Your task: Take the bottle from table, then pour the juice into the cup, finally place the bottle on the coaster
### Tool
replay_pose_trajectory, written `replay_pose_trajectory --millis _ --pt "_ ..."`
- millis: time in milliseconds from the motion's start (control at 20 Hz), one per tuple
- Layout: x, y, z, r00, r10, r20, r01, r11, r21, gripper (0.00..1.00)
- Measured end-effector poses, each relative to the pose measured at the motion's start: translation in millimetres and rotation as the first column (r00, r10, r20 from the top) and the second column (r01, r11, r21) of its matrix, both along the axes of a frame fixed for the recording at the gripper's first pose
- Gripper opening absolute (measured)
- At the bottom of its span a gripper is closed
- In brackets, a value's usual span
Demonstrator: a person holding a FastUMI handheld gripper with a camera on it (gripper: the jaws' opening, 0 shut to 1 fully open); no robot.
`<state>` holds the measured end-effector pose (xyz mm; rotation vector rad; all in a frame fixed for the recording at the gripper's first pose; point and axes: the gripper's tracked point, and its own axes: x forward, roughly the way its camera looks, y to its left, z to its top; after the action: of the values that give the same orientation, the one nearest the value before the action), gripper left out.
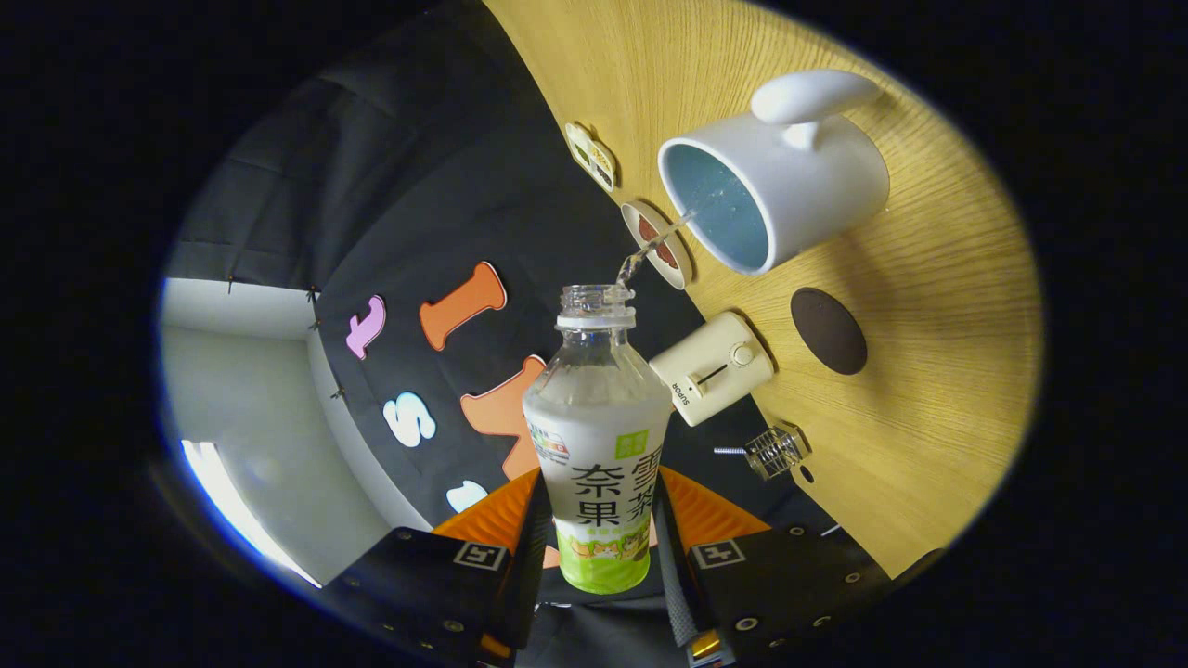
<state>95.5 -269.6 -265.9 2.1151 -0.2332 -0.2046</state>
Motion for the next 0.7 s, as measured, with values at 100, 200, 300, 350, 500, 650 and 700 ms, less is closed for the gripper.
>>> replay_pose_trajectory --millis 100,200,300,350,500,650,700 --pt "0.4 -0.6 0.7 1.000 -0.006 0.002 0.006 1.000 0.015 0.58" --pt "1.7 -0.4 0.6 1.000 -0.011 0.003 0.011 0.999 0.030 0.58" --pt "2.2 -0.6 1.0 1.000 -0.016 0.008 0.015 0.999 0.043 0.58" --pt "3.1 1.6 -0.4 1.000 -0.012 0.003 0.011 0.999 0.045 0.58" --pt "6.2 1.1 -0.7 1.000 -0.008 -0.007 0.009 0.998 0.059 0.58" --pt "6.5 2.8 0.2 1.000 -0.014 0.002 0.013 0.997 0.077 0.58" --pt "7.2 1.5 2.6 1.000 -0.015 0.005 0.015 0.997 0.082 0.58"
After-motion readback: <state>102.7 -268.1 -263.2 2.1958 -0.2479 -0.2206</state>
